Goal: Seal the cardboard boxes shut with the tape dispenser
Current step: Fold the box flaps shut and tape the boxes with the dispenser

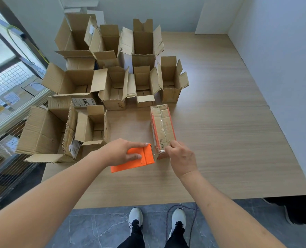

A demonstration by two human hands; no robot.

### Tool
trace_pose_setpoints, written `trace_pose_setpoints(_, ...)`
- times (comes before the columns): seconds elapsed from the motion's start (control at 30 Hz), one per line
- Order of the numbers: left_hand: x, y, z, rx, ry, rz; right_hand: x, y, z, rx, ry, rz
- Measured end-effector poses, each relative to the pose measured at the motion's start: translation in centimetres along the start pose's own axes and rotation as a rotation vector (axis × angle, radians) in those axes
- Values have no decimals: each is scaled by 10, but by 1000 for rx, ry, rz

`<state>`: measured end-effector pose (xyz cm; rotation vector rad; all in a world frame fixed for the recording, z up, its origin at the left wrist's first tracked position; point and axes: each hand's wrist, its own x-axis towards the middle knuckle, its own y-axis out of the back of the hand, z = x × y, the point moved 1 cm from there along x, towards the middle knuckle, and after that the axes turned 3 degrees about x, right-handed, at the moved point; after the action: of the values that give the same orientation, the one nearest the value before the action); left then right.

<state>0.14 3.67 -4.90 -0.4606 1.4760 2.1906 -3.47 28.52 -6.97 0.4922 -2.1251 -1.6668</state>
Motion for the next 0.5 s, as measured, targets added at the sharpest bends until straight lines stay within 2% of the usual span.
trace_pose_setpoints(0.23,23,1,21,52,36,-41,2,8,-5,22,-11,-10)
trace_pose_setpoints(0.5,24,12,39,-54,129,-57,1,7,-8,8,2,-11)
